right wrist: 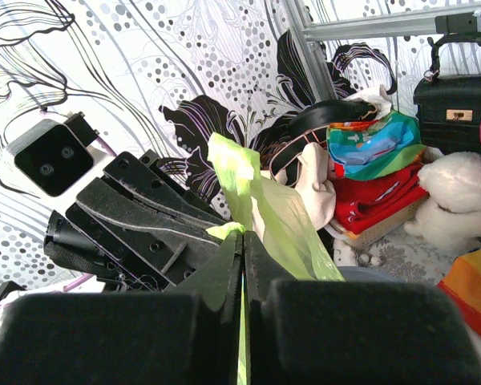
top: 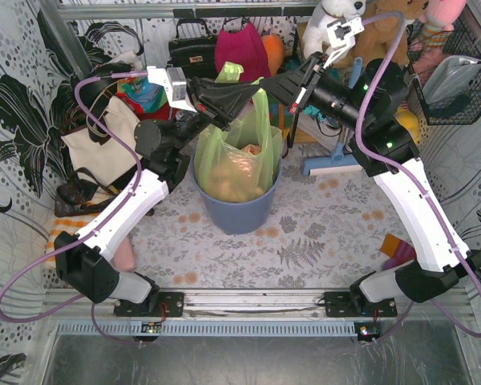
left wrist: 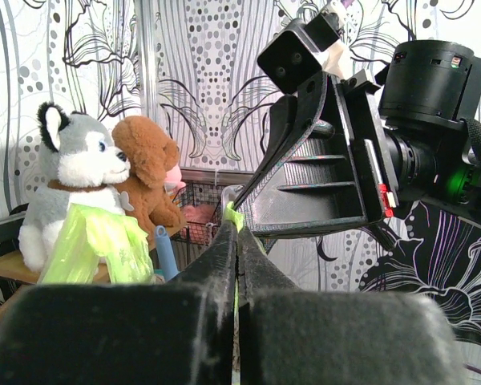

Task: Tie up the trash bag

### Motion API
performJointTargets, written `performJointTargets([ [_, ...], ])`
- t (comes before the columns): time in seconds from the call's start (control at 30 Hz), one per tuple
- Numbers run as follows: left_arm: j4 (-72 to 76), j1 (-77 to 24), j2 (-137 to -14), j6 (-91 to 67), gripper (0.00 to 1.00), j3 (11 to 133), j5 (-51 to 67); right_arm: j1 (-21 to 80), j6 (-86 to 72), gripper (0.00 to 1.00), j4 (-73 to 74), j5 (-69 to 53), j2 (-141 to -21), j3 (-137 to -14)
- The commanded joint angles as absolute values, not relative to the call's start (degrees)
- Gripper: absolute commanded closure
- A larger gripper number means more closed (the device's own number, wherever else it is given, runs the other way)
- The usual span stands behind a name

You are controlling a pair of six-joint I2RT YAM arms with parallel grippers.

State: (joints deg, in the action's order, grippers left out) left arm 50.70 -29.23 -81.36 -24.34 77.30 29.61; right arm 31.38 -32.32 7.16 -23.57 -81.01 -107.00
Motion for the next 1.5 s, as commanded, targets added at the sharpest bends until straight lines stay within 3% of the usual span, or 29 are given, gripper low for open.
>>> performJointTargets([
  [0.0, 53.3, -29.5, -81.4, -24.7, 1.00, 77.6, 30.3, 31.6, -32.8, 1.00, 4.6, -24.2, -79.3, -107.1],
  [0.07, 52.8, -29.6, -80.9, -24.9, 1.00, 77.5, 31.3, 31.6, -31.9, 0.94, 5.1, -23.5, -79.0, -107.5],
  [0.1, 52.0, -29.6, -80.4, -24.8, 1.00, 77.5, 31.9, 31.6, -31.5, 0.82, 5.6, -23.0, -78.8, -107.8],
  [0.17, 51.0, -29.6, -79.1, -23.4, 1.00, 76.7, 33.6, 31.6, -30.6, 0.69, 6.4, -22.4, -78.8, -108.9],
  [0.27, 49.3, -29.6, -77.0, -21.7, 1.00, 75.1, 35.1, 31.6, -29.9, 0.61, 7.4, -22.5, -79.4, -111.1],
  [0.53, 49.2, -29.6, -72.4, -19.1, 1.00, 70.2, 37.9, 31.6, -25.4, 0.53, 8.5, -32.6, -86.7, -120.8],
  [0.83, 49.4, -29.6, -72.0, -19.2, 1.00, 70.4, 42.0, 31.6, -15.2, 0.49, 16.4, -47.1, -102.0, -143.6],
  [1.03, 48.4, -29.6, -71.7, -18.8, 1.00, 70.8, 43.0, 31.5, -10.3, 0.49, 17.9, -53.3, -106.5, -146.5],
  [1.3, 47.9, -29.5, -71.4, -18.5, 1.00, 71.0, 43.8, 31.4, -8.8, 0.54, 15.9, -52.7, -107.6, -145.2],
  [1.47, 47.8, -29.5, -71.2, -18.6, 1.00, 71.0, 44.0, 30.5, -8.9, 0.40, 14.3, -51.0, -108.9, -146.4],
])
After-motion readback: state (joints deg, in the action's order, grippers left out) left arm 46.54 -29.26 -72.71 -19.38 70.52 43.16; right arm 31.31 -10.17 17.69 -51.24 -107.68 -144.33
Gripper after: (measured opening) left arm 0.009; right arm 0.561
